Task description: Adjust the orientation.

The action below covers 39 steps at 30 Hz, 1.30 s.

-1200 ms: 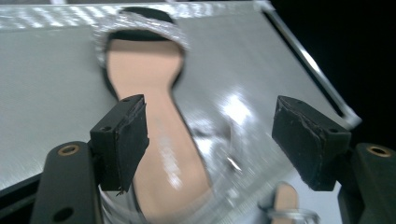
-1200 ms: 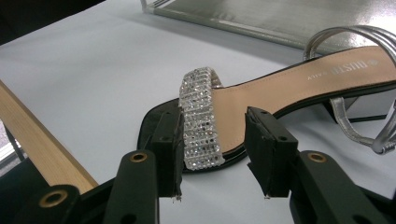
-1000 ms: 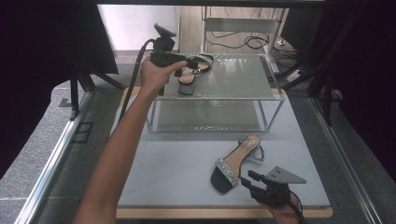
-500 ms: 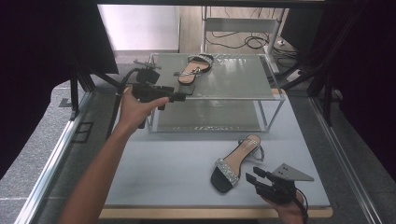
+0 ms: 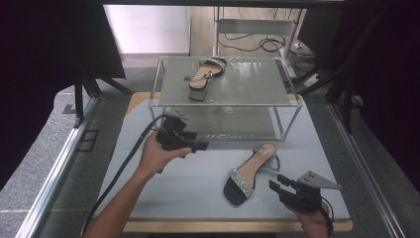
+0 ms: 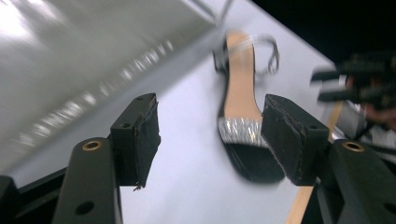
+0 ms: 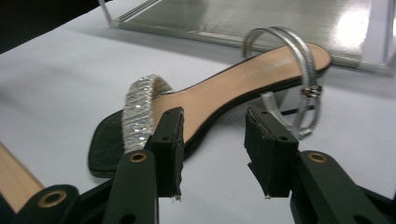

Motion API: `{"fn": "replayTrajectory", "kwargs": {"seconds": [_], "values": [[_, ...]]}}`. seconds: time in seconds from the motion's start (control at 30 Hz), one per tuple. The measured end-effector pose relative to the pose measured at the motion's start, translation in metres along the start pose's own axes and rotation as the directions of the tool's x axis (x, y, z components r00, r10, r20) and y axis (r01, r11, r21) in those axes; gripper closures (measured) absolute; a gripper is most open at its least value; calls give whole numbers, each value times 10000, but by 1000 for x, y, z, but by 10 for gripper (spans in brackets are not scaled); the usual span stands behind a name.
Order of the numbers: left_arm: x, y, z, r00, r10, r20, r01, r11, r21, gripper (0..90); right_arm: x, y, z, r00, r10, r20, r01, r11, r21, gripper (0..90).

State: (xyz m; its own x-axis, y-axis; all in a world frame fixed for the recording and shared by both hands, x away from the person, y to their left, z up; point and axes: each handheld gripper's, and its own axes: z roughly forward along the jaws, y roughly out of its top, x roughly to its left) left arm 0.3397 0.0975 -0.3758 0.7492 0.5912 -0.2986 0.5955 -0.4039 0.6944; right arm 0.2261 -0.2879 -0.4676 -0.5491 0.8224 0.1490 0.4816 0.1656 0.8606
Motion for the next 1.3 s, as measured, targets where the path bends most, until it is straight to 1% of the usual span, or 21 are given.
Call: {"fn": "replayTrajectory", "kwargs": {"seconds": [0.03, 0.13, 0.17, 0.23, 0.3, 0.33, 0.37, 0.53, 0.63, 0.77, 0.83, 0.93, 0.97, 1.07, 1.1, 1.13, 1.17, 1.2, 1.23, 1.27, 1.3], "values": [[-4, -7, 12, 9999, 14, 117, -16, 9998, 208, 372, -2, 0, 0, 10000, 33, 45, -33, 10000, 0, 577], [-10, -18, 30, 9994, 39, 356, -59, 9984, 571, 373, -9, -2, 1, 9998, 166, 142, -167, 9999, 39, 576], [-14, -25, 41, 9990, 28, 456, -64, 9968, 798, 373, -12, -3, 1, 9995, 229, 202, -231, 9997, 98, 576], [-17, -29, 48, 9985, -20, 544, -27, 9963, 857, 373, -13, -3, 1, 9994, 248, 238, -251, 9996, 104, 575], [-24, -38, 61, 9966, -88, 819, 6, 9951, 991, 374, -18, -4, 1, 9989, 273, 377, -277, 9996, 112, 577], [-24, -38, 61, 9966, -88, 819, 6, 9951, 991, 376, -19, -3, 2, 9986, 324, 417, -327, 9994, 67, 579], [-29, -44, 68, 9950, -85, 994, -18, 9947, 1030, 376, -21, -3, 1, 9984, 319, 470, -323, 9995, 77, 584], [-36, -53, 77, 9937, -58, 1115, -64, 9940, 1091, 380, -29, 0, 4, 9974, 349, 623, -356, 9993, 102, 628], [-41, -61, 83, 9938, -50, 1111, -89, 9923, 1235, 377, -35, 4, 9, 9964, 372, 765, -388, 9991, 193, 626], [-48, -72, 88, 9926, -152, 1208, 11, 9933, 1157, 342, -48, 16, 24, 9936, 440, 1038, -467, 9986, 237, 593], [-50, -74, 90, 9925, -164, 1208, 21, 9930, 1178, 330, -50, 19, 27, 9938, 386, 1041, -422, 9986, 326, 584], [-55, -80, 94, 9953, -156, 952, 43, 9930, 1183, 286, -55, 26, 38, 9949, 203, 985, -276, 9970, 729, 572], [-57, -83, 100, 9935, -295, 1102, 158, 9923, 1228, 270, -57, 30, 44, 9952, 83, 972, -174, 9955, 936, 573], [-61, -87, 107, 9931, -358, 1121, 203, 9904, 1368, 227, -57, 32, 50, 9954, -106, 947, -7, 9930, 1182, 578], [-64, -89, 114, 9919, -449, 1189, 274, 9891, 1446, 206, -58, 34, 53, 9942, -159, 1063, 16, 9911, 1330, 619], [-64, -89, 114, 9919, -449, 1189, 274, 9891, 1446, 189, -58, 34, 53, 9942, -159, 1063, 16, 9911, 1330, 619], [-67, -89, 119, 9928, -409, 1127, 234, 9881, 1523, 189, -59, 34, 54, 9941, -160, 1077, 10, 9905, 1378, 651], [-72, -89, 125, 9958, -343, 846, 212, 9884, 1503, 155, -60, 34, 57, 9937, -81, 1117, -92, 9881, 1534, 745], [-74, -89, 127, 9974, -295, 664, 190, 9878, 1543, 146, -60, 33, 58, 9932, -24, 1167, -165, 9868, 1613, 756], [-74, -89, 127, 9974, -295, 664, 190, 9878, 1543, 143, -60, 33, 58, 9932, -24, 1167, -165, 9868, 1613, 756], [-77, -89, 134, 9995, -213, 247, 169, 9859, 1664, 141, -61, 33, 60, 9924, 97, 1228, -316, 9835, 1782, 765]]}}
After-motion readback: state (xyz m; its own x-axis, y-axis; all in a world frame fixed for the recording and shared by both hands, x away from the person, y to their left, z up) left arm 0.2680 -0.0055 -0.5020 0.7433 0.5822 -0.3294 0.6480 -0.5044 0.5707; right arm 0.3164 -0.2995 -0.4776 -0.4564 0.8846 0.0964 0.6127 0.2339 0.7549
